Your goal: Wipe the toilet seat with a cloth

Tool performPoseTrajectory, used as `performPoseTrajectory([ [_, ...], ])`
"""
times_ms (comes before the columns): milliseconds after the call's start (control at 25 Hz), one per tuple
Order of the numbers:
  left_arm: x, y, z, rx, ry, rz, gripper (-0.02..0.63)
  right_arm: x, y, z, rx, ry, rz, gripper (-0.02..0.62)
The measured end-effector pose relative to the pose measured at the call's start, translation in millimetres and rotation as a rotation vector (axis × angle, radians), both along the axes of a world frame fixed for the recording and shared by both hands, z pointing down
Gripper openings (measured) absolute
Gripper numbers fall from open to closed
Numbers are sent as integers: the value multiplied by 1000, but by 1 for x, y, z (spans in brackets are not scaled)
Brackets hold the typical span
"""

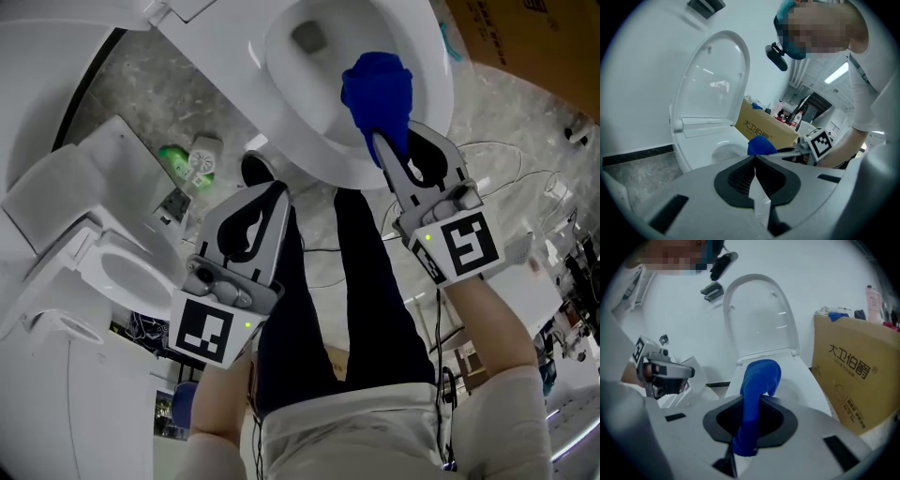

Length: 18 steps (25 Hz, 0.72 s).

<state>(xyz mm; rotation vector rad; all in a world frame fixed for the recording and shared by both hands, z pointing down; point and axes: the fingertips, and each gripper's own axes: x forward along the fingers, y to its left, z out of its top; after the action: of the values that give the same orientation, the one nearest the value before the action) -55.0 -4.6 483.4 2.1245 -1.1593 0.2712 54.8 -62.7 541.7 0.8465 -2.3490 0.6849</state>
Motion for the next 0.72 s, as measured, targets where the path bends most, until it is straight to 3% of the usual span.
performPoseTrajectory([
  [160,-2,-3,-4,38,-2,-18,9,3,19,-14,74,8,-23,54],
  [400,-6,0,-25,34,27,-39,9,4,36,-40,12,-40,28,54],
  [720,-26,-13,-119,129,-37,-55,9,1,28,-148,113,-88,77,54],
])
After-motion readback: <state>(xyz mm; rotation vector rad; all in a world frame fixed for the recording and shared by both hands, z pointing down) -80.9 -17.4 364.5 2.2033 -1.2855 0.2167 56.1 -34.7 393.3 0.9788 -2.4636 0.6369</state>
